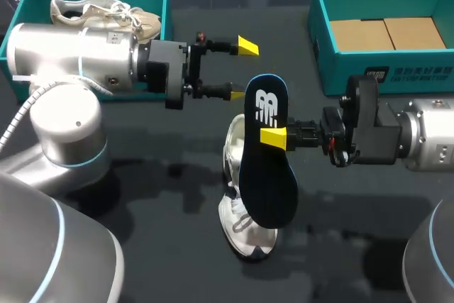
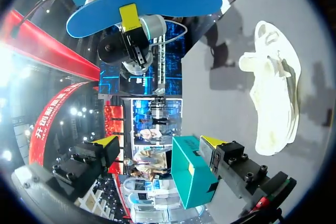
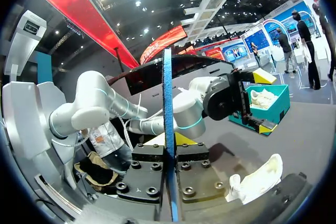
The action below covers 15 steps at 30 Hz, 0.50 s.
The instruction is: Take the shoe out of the shoebox, open the shoe tongue, remove and reinsert the insole, then place the shoe into the shoebox
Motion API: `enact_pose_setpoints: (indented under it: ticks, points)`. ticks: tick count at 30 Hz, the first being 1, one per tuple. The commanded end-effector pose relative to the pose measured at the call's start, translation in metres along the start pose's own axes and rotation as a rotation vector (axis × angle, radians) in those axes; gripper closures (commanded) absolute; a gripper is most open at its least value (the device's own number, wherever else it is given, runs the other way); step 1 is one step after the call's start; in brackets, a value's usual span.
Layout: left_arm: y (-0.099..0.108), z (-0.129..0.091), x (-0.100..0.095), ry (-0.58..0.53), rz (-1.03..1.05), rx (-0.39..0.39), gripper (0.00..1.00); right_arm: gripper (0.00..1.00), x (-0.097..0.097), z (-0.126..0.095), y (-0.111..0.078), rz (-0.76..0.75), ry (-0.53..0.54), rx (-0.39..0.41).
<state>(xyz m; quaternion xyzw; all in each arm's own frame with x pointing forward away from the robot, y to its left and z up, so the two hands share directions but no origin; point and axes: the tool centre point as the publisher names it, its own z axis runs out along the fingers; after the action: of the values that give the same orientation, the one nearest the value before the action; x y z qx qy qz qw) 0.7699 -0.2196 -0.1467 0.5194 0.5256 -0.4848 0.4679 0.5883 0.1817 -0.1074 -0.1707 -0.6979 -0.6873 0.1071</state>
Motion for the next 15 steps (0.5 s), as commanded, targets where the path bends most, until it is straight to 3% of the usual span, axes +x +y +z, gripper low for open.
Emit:
enact_pose_setpoints:
  ticks: [1, 8, 15]
  points:
    - [-0.003, 0.0, 0.001, -0.045, 0.001, -0.004, 0.0, 1.0, 0.001, 0.001, -0.002, 0.0, -0.004, 0.0]
    - [-0.005, 0.002, -0.002, -0.032, 0.031, 0.02, 0.0, 1.0, 0.001, 0.001, -0.002, 0.0, -0.004, 0.0]
    - [-0.005, 0.002, -0.002, -0.032, 0.031, 0.02, 0.0, 1.0, -0.031, -0.027, 0.013, 0.114, -0.036, -0.009]
